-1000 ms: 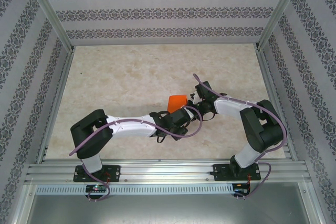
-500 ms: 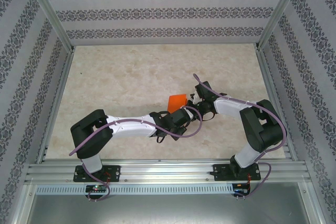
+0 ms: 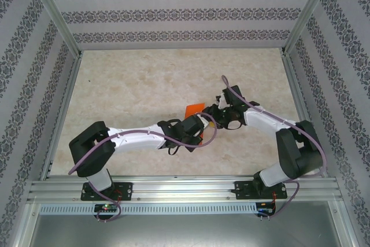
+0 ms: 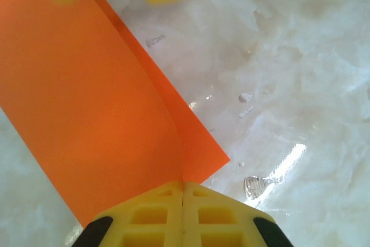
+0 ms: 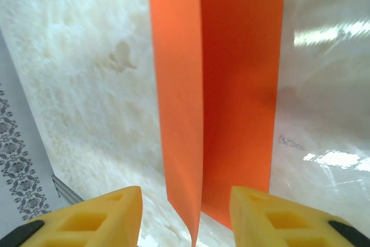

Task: Fold a paper plane with a square sheet of paper (fold left side to right side)
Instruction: Fold the triangle a second time at the center of the table.

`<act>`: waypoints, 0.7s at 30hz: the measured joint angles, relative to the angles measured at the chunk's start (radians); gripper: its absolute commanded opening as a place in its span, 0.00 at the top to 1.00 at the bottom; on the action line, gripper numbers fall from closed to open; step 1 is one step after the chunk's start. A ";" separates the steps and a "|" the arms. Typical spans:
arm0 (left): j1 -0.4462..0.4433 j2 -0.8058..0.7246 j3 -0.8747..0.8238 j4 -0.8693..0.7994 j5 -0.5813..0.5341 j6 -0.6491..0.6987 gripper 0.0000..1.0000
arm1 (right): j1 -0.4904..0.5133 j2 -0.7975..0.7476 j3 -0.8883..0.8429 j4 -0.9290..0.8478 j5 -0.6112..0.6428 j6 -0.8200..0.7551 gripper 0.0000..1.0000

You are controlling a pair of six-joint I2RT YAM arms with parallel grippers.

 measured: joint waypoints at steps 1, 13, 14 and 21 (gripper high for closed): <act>0.007 -0.006 -0.007 0.005 0.015 0.000 1.00 | -0.014 -0.025 -0.006 0.001 0.002 -0.002 0.51; 0.144 -0.053 -0.081 0.085 0.260 -0.011 1.00 | -0.035 -0.106 -0.124 0.020 -0.007 -0.059 0.87; 0.156 -0.053 -0.081 0.087 0.278 -0.010 1.00 | -0.015 -0.098 -0.127 0.029 -0.009 -0.060 0.88; 0.215 -0.052 -0.081 0.086 0.334 0.006 0.99 | 0.090 -0.031 -0.145 0.098 -0.008 -0.048 0.89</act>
